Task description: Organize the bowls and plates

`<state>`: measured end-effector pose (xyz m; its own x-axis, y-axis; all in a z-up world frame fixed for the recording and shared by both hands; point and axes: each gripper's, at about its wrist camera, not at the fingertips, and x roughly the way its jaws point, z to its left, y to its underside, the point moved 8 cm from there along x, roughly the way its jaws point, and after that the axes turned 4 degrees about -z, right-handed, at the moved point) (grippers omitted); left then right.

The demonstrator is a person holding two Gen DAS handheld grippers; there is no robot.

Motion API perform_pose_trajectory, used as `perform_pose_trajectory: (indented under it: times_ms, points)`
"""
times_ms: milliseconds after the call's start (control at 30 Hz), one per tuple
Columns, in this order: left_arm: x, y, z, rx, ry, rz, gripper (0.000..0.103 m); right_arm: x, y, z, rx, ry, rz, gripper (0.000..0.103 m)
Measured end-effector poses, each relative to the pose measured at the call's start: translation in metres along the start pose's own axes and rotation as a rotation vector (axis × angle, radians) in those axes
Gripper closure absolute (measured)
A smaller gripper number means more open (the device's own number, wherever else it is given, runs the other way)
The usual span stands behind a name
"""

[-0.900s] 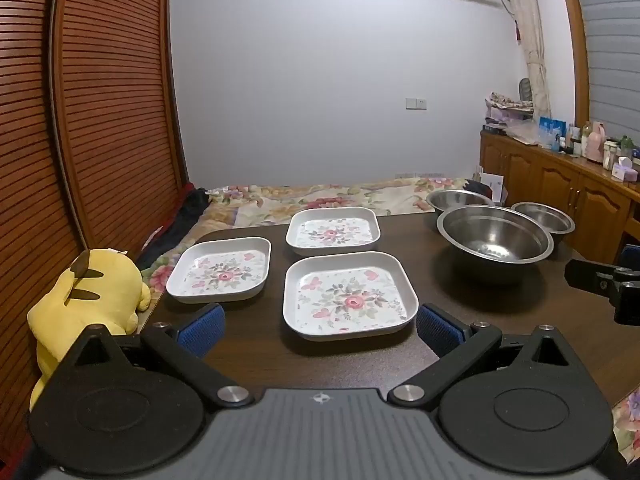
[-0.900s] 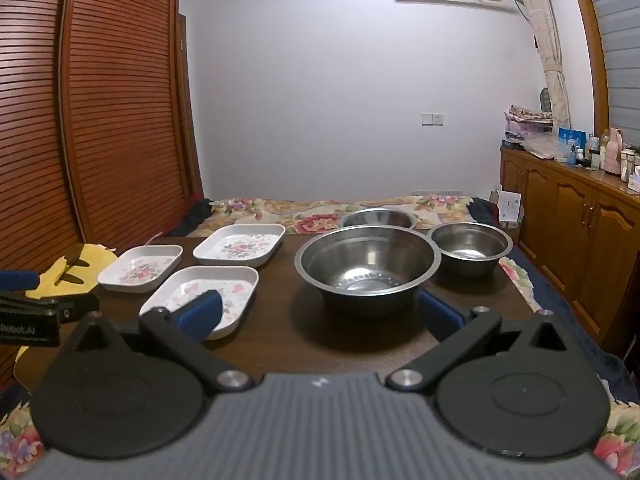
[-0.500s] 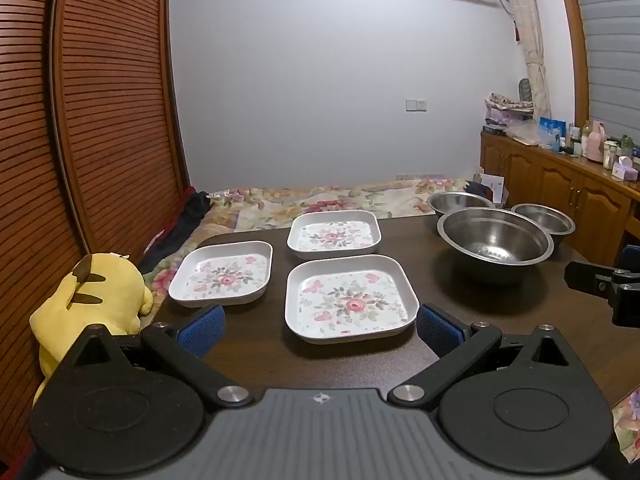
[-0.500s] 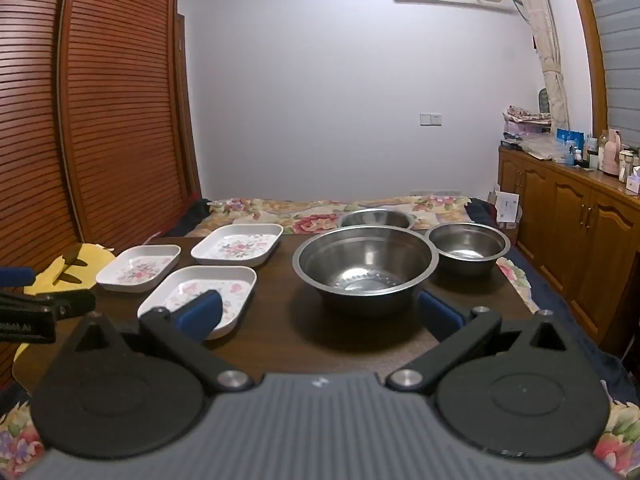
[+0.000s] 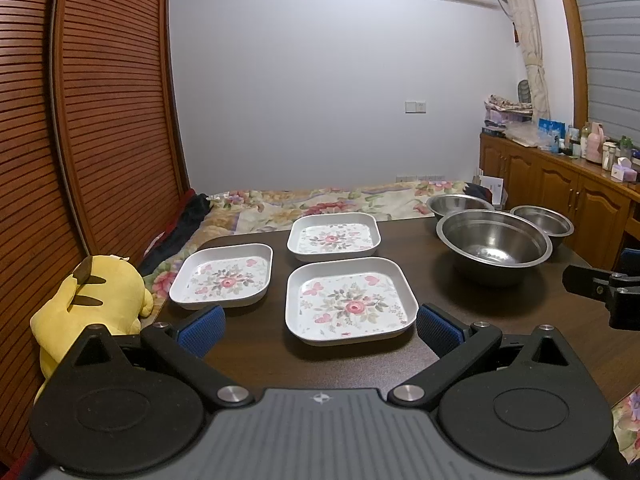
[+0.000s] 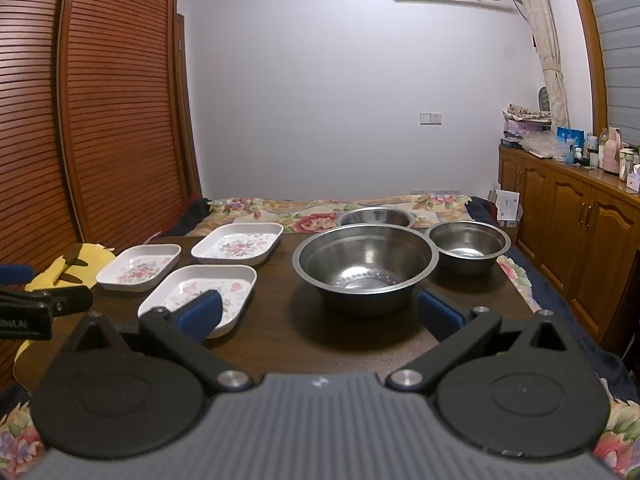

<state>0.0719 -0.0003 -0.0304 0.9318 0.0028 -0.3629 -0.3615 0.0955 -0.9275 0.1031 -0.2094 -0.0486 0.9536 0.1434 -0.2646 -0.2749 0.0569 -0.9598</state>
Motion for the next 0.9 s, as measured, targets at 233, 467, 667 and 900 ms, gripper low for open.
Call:
perform_pose_trajectory:
  times_ms: [233,467,667,900]
  points:
    - [-0.0005,0.0004,-0.0004,-0.001,0.0,-0.001,0.0,0.0002,0.001,-0.001,0.002,0.001,0.001,0.0]
    - [-0.0065,-0.005,-0.0021,0.001,0.009,-0.006,0.0,0.0006,0.0011,-0.0012,0.001,0.0,0.003,0.0]
    - [-0.0072,-0.0049,-0.0024,0.002,0.01,-0.006,0.0,0.0006,0.0009,-0.001,0.001,0.0,0.004,0.0]
    - [-0.0071,-0.0045,-0.0023,0.001,0.009,-0.007,0.0,-0.0001,0.0,-0.0004,0.0,0.002,0.002,0.0]
